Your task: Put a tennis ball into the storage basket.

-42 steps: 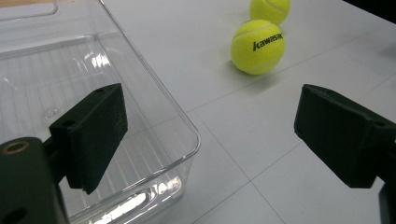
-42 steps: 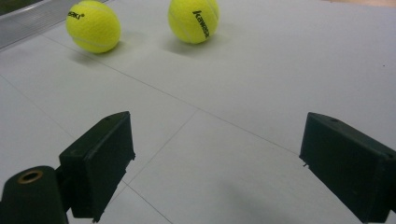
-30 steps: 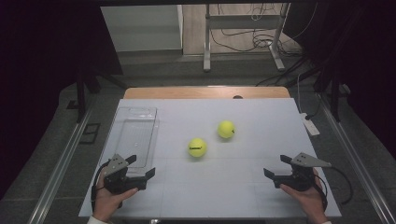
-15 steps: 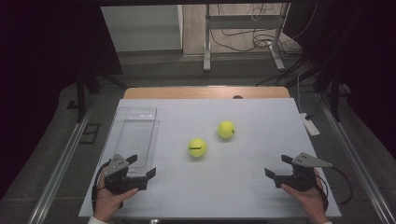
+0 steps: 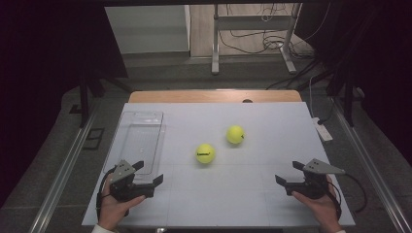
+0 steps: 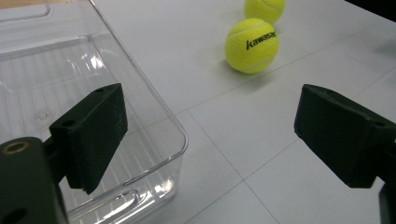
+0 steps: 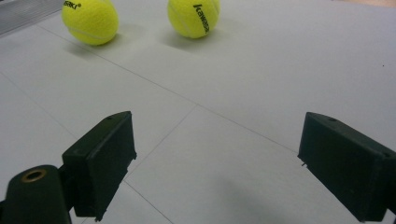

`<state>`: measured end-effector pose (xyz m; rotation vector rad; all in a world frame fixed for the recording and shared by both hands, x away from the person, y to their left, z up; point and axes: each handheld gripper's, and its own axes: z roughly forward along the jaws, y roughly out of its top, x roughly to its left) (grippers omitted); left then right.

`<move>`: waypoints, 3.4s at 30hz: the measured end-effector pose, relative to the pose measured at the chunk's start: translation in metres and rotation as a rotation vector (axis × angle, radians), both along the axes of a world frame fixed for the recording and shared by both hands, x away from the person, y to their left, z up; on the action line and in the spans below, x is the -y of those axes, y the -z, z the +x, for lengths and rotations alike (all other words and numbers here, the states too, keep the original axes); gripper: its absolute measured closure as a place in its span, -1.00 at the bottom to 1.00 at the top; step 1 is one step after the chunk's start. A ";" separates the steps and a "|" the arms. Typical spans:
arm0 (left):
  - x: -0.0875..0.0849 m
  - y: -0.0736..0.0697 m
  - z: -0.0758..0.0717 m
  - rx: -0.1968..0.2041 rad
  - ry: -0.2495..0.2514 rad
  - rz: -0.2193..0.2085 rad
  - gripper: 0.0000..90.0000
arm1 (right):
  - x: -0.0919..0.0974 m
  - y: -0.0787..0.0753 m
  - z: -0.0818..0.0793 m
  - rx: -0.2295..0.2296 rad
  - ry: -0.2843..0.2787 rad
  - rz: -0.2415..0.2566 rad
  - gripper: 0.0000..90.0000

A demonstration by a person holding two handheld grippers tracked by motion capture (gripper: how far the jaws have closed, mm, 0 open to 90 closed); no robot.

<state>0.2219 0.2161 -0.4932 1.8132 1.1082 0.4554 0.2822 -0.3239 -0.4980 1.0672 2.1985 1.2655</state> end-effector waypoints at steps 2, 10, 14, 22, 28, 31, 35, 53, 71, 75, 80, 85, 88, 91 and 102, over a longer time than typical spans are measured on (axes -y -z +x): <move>0.001 -0.001 0.001 0.002 0.001 -0.001 -0.77 | 0.000 0.000 0.000 0.000 -0.001 0.001 -0.76; 0.002 -0.002 0.002 0.003 0.004 0.002 -0.76 | 0.000 -0.001 -0.002 -0.004 -0.001 0.008 -0.75; 0.004 -0.005 0.002 0.003 0.001 0.001 -0.76 | 0.001 -0.001 -0.002 -0.004 -0.002 0.010 -0.75; 0.005 -0.010 0.003 0.004 0.007 -0.001 -0.76 | 0.001 0.000 -0.001 -0.007 -0.005 0.007 -0.75; 0.008 -0.014 0.005 -0.003 0.023 0.005 -0.76 | 0.000 0.001 0.000 -0.009 -0.005 0.005 -0.75; 0.010 -0.016 0.007 -0.006 0.028 0.008 -0.76 | 0.000 0.001 0.000 -0.010 -0.005 0.002 -0.75; 0.012 -0.018 0.008 -0.009 0.033 0.009 -0.76 | 0.001 0.001 0.000 -0.011 -0.003 0.003 -0.75; 0.028 -0.033 0.024 -0.018 0.081 0.026 -0.76 | 0.002 0.001 0.000 -0.008 0.006 -0.001 -0.74; 0.037 -0.037 0.036 -0.038 0.097 0.030 -0.76 | 0.002 0.001 0.000 -0.004 0.010 0.001 -0.73; 0.040 -0.039 0.039 -0.045 0.098 0.029 -0.76 | 0.002 0.002 0.000 -0.006 0.011 -0.001 -0.73; 0.042 -0.040 0.043 -0.046 0.103 0.029 -0.76 | 0.001 0.002 0.000 -0.009 0.007 -0.005 -0.73; 0.047 -0.041 0.046 -0.048 0.108 0.039 -0.76 | 0.002 0.002 0.000 -0.008 0.010 -0.002 -0.73; 0.049 -0.042 0.047 -0.044 0.115 0.043 -0.76 | 0.002 0.002 0.000 -0.008 0.009 -0.003 -0.73; 0.051 -0.044 0.048 -0.042 0.119 0.047 -0.77 | 0.001 0.002 0.000 -0.009 0.008 -0.007 -0.73; 0.061 -0.047 0.055 -0.049 0.129 0.041 -0.77 | 0.001 0.003 0.001 -0.012 0.004 -0.007 -0.73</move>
